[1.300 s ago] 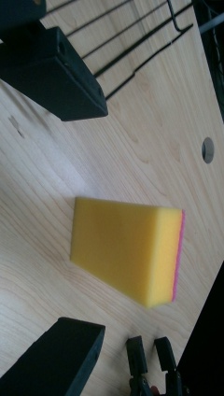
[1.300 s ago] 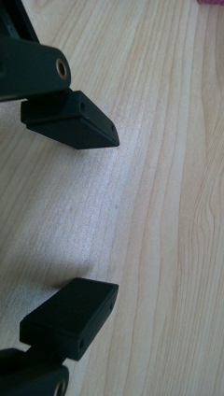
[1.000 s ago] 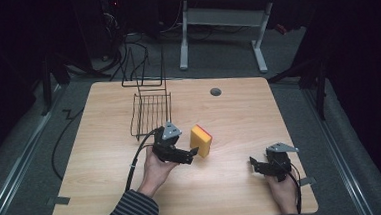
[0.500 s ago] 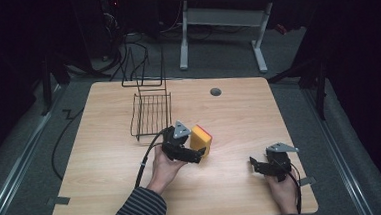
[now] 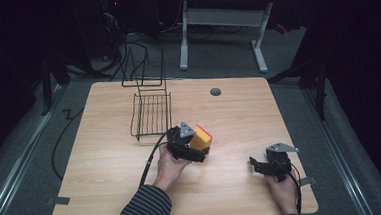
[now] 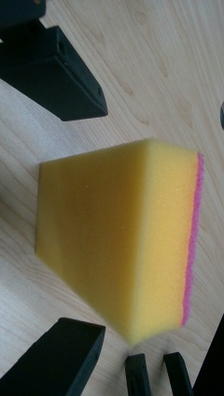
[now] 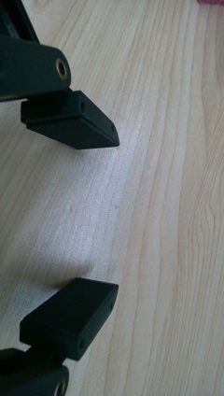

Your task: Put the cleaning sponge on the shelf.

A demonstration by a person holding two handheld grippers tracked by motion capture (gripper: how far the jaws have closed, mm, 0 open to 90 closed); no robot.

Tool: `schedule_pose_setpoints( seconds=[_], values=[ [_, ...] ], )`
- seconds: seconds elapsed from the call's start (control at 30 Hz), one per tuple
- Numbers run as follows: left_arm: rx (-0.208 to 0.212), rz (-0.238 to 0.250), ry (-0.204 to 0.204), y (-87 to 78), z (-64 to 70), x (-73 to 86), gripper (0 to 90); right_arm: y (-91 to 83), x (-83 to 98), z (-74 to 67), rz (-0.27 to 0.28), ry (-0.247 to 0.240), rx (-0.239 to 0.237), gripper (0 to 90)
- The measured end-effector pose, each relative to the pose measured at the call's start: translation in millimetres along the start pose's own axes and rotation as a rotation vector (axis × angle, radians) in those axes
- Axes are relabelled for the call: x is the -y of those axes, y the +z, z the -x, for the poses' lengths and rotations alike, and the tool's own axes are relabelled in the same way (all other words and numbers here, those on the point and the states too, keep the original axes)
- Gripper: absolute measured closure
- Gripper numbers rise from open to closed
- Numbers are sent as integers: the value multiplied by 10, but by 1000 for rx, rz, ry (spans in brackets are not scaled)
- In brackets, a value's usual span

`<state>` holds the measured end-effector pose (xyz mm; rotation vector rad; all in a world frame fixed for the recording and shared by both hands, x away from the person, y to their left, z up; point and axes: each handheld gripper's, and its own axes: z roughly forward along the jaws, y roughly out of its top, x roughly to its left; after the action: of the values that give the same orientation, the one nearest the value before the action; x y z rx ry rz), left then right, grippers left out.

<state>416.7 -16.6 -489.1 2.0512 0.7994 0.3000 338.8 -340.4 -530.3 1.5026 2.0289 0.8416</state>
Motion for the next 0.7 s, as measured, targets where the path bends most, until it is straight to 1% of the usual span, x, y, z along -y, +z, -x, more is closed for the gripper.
schedule_pose_setpoints(
  seconds=[0.2, 0.4, 0.5, 0.57, 0.7],
  values=[
    [-15, -3, -3, 96, 0, 16, 7, 0, 0, 0, 0, 0, 0, 252],
    [-16, -24, 3, 207, 7, 51, 32, 0, 0, 0, 0, 0, 0, 252],
    [-17, -26, -3, 263, 13, 63, 44, -1, 1, 0, 0, 0, 0, 253],
    [-17, -24, -3, 293, 16, 72, 58, 0, 1, -1, 1, 0, 0, 252],
    [-11, -29, -17, 349, 12, 92, 109, -1, 1, 0, 1, -1, 0, 252]
  ],
)
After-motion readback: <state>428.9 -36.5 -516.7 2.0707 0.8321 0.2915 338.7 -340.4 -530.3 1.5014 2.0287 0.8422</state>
